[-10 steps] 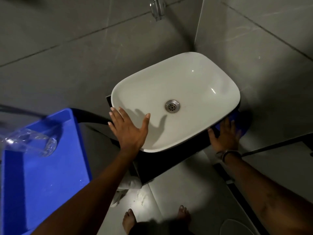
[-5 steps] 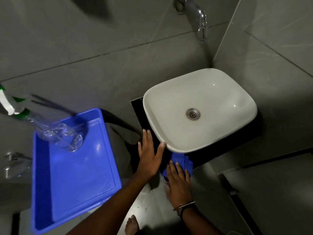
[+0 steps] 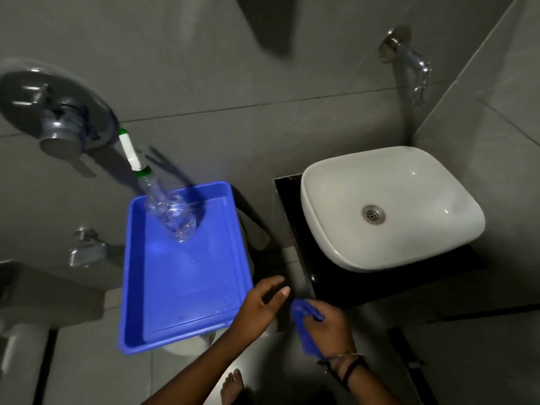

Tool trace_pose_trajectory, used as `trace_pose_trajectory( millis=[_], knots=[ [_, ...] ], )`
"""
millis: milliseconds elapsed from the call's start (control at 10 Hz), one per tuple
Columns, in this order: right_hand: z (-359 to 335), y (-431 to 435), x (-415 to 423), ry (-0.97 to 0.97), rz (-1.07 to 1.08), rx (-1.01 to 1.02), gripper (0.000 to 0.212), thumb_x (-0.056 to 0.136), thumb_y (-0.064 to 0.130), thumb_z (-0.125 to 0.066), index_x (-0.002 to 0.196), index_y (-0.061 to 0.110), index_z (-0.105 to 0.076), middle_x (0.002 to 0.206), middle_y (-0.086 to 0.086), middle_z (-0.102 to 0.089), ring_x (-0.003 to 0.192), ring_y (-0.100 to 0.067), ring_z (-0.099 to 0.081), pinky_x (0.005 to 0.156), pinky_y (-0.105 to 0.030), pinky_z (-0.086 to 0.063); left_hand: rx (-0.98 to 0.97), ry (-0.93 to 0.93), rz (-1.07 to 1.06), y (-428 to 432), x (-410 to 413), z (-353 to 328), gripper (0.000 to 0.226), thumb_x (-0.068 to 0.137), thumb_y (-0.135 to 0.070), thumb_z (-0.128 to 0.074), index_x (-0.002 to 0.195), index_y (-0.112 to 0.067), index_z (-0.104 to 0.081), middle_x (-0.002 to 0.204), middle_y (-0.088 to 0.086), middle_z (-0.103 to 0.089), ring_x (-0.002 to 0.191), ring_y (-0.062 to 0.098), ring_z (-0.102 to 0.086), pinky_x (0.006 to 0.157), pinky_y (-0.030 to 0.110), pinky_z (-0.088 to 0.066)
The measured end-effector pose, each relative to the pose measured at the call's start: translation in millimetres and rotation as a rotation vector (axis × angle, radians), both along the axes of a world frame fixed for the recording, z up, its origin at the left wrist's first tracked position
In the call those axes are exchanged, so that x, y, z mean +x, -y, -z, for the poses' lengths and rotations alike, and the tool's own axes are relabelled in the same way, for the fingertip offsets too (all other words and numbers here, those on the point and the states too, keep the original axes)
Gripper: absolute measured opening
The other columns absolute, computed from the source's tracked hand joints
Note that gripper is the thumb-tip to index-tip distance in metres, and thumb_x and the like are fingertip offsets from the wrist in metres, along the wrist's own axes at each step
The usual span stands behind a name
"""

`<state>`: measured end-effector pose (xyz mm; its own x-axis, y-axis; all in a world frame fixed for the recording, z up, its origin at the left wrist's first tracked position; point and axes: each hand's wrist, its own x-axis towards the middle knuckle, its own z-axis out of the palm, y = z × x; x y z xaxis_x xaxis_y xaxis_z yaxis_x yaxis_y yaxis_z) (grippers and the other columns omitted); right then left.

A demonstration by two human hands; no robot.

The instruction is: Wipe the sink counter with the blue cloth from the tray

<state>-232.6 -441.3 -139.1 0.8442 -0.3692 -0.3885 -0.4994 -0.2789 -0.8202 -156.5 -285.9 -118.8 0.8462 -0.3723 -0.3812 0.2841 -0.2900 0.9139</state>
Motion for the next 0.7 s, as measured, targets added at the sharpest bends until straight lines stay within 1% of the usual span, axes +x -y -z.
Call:
trace_pose_trajectory(
  millis=[100,200,300,400,500,600,700],
  knots=[
    [-17,-40,36,0.033,0.01,0.632,0.028,0.073,0.011,-0.064,0.1,0.013,-0.073,0.103,-0.021,-0.073,0.096,-0.033,-0.069,0.084,-0.044,-0.055,-0.214,-0.269,-0.14,-60,19,-9,0.028,0.09,-0.019,-0.069,0.117,-0.016,-0.066,0.12,0.007,-0.068,0.106,0.016,-0.065,0.091,0.026,-0.054],
    [-24,-74,69,0.025,0.004,0.789,0.034,0.079,0.007,-0.06,0.112,0.0,-0.064,0.111,-0.027,-0.068,0.098,-0.038,-0.066,0.091,-0.053,-0.05,-0.372,-0.432,-0.13,-111,30,-4,0.029,0.087,-0.021,-0.071,0.114,-0.009,-0.069,0.112,0.014,-0.073,0.099,0.024,-0.07,0.084,0.033,-0.058],
    [-13,-128,118,-0.009,-0.01,0.587,0.026,0.086,-0.008,-0.054,0.112,-0.013,-0.059,0.095,-0.018,-0.068,0.072,-0.014,-0.068,0.072,-0.031,-0.056,-0.179,-0.333,-0.253,-160,48,11,0.021,0.077,-0.012,-0.08,0.096,-0.006,-0.073,0.09,0.012,-0.078,0.084,0.029,-0.071,0.072,0.034,-0.059],
    [0,-161,141,-0.068,-0.1,0.395,0.03,0.08,-0.013,-0.062,0.11,-0.015,-0.058,0.094,-0.014,-0.065,0.068,-0.01,-0.067,0.062,-0.022,-0.054,0.05,-0.23,-0.355,-176,62,27,0.008,0.079,-0.005,-0.079,0.08,-0.007,-0.072,0.076,0.009,-0.074,0.068,0.02,-0.067,0.059,0.025,-0.056],
    [20,-192,156,-0.188,-0.168,0.091,0.037,0.075,-0.006,-0.069,0.11,-0.006,-0.06,0.105,-0.02,-0.066,0.098,-0.029,-0.065,0.076,-0.031,-0.049,0.422,-0.1,-0.288,-185,77,53,0.023,0.079,-0.015,-0.079,0.093,0.0,-0.067,0.091,0.016,-0.072,0.078,0.022,-0.068,0.066,0.029,-0.05],
    [22,-198,154,-0.264,-0.235,-0.166,0.039,0.077,0.01,-0.07,0.113,0.0,-0.058,0.12,-0.022,-0.059,0.111,-0.035,-0.059,0.088,-0.036,-0.048,0.657,-0.05,-0.211,-182,80,56,0.037,0.078,-0.029,-0.076,0.102,-0.005,-0.061,0.104,0.015,-0.069,0.096,0.031,-0.067,0.072,0.032,-0.048],
    [4,-197,152,-0.146,-0.321,-0.446,0.038,0.084,0.025,-0.059,0.116,0.006,-0.055,0.129,-0.018,-0.049,0.117,-0.036,-0.051,0.093,-0.04,-0.046,0.942,0.166,-0.107,-183,84,37,0.039,0.083,-0.04,-0.066,0.107,-0.011,-0.056,0.114,0.012,-0.062,0.108,0.035,-0.061,0.082,0.04,-0.049]
  ],
)
